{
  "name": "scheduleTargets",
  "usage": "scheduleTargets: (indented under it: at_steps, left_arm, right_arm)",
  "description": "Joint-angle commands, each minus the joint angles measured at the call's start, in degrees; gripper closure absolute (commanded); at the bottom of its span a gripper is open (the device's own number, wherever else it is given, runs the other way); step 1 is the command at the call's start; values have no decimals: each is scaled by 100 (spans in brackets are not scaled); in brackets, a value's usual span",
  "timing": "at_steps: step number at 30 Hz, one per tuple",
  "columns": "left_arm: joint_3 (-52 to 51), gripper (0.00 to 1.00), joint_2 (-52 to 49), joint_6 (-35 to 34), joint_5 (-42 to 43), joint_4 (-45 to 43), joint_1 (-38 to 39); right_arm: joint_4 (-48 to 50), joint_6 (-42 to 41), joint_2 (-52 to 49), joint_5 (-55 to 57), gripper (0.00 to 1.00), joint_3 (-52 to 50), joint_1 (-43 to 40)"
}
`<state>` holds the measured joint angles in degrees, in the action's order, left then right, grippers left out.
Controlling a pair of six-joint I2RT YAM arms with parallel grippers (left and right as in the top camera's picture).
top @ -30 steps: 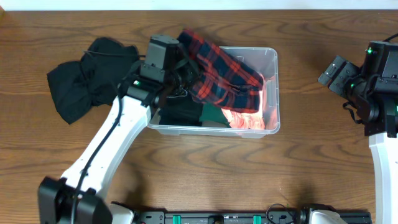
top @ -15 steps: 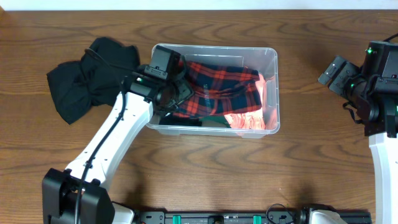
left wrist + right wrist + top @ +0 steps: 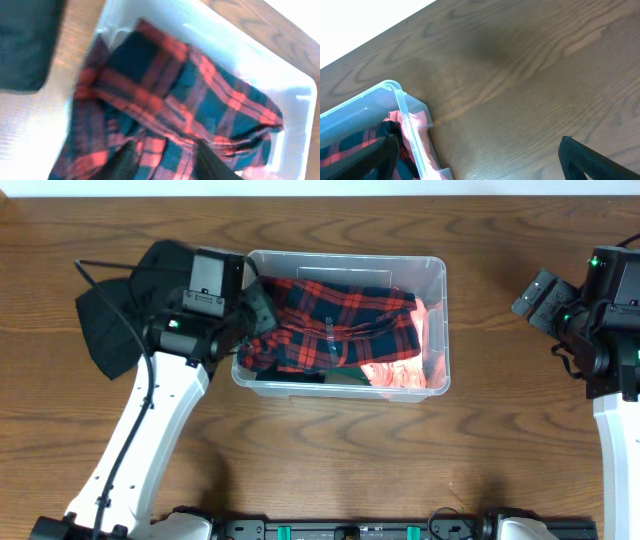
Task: Pack container
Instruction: 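Release the plaid shirt and withdraw the left gripper leftward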
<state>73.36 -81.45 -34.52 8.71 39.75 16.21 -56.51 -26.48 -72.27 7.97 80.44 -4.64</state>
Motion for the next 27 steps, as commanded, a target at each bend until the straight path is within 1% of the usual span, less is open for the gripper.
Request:
scheduleTargets:
  at_steps: [1, 2, 5, 10, 13, 17, 20, 22, 23, 24, 25, 27]
  left_arm:
    - [26, 88, -280, 472, -223, -59, 243]
    - [24, 92, -404, 470, -393, -31, 308]
    - [-22, 94, -903, 398, -929, 68, 452]
    - [-50, 94, -1998, 389, -938, -26, 476]
    - [-48, 94, -2455, 411, -817, -138, 476]
    - [61, 94, -2413, 588, -466, -151, 470]
    - [409, 94, -2046, 664, -415, 120, 472]
    - [769, 89, -1692, 664, -417, 420, 470]
    - [944, 84, -1504, 669, -422, 542, 461]
    - [1130, 73, -1276, 713, -426, 640, 450]
    - [1276, 58, -1043, 758, -431, 682, 415]
    - [1432, 39, -678, 774, -544, 695, 306]
  right_arm:
    - [-11, 20, 15, 61, 1, 44, -31]
    - [-11, 22, 15, 61, 1, 44, -31]
    - [-9, 22, 15, 59, 1, 44, -31]
    - [-9, 22, 15, 59, 1, 44, -31]
    - [-9, 20, 15, 59, 1, 44, -31]
    - [-9, 22, 15, 59, 1, 44, -31]
    - [-9, 20, 15, 61, 1, 44, -31]
    - [-9, 22, 15, 61, 1, 44, -31]
    - [-9, 20, 15, 59, 1, 44, -31]
    - [-9, 20, 15, 61, 1, 44, -31]
    - [-9, 22, 15, 59, 1, 44, -31]
    - [-9, 20, 15, 59, 1, 44, -31]
